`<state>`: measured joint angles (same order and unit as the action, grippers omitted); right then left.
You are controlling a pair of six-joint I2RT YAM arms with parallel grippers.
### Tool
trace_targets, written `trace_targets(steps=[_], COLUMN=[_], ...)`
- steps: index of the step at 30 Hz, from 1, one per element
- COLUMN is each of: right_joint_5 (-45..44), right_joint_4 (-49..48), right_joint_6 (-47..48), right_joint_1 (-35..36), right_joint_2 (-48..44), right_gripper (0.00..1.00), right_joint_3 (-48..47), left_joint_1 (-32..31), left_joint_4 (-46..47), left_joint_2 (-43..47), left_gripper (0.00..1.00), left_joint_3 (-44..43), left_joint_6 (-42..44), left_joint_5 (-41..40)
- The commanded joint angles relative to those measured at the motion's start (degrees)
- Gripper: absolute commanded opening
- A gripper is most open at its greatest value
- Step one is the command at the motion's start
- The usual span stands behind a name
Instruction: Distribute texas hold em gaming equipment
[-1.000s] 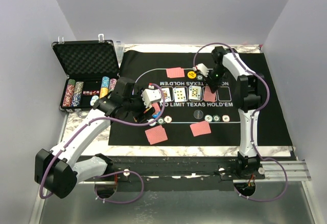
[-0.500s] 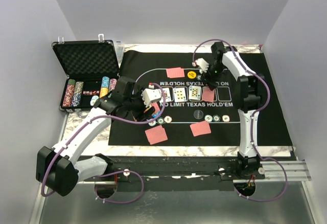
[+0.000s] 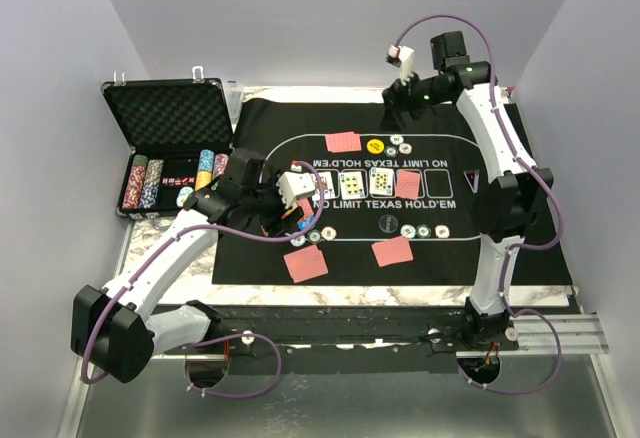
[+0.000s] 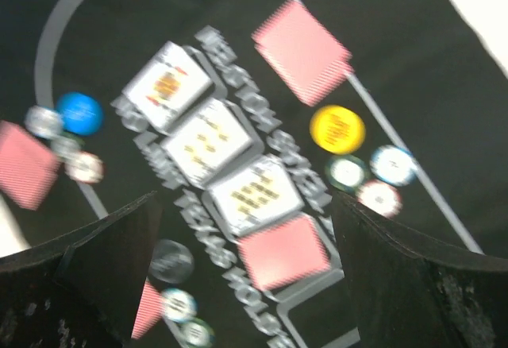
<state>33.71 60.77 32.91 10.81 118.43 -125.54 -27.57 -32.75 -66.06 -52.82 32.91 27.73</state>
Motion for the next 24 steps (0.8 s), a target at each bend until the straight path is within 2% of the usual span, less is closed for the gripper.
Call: trace_targets(steps=[1, 5, 7, 12, 24], right_joint_5=[16.9, 24.9, 28.3, 33.3, 31.9], right_joint_4=[-3.2, -4.9, -8.9, -12.7, -16.1], right_joint_6=[-21.0, -29.9, -35.3, -38.1, -41.3], right_joint_1=[4.0, 8.4, 10.3, 16.6, 23.6], right_joint_2=[0.2, 0.2, -1.0, -2.6, 1.0], right_gripper=[0.92, 0.89, 0.89, 0.88, 0.80], right_joint_3=[4.5, 8.7, 13.1, 19.2, 20.1], left_joint_1=[0.2, 0.1, 0.1, -0.1, -0.5], left_joint_4=[1.8, 1.8, 1.8, 2.0, 2.6], left_joint_2=[0.4, 0.4, 0.4, -0.1, -0.7], left_gripper=[0.00, 0.00, 0.00, 0.00, 0.00], left_joint_3=[-2.4, -2.8, -3.1, -3.5, -4.4], left_joint_6=[1.0, 0.8, 0.7, 0.7, -0.6], left_joint_5=[2.3, 1.9, 1.9, 1.7, 1.7])
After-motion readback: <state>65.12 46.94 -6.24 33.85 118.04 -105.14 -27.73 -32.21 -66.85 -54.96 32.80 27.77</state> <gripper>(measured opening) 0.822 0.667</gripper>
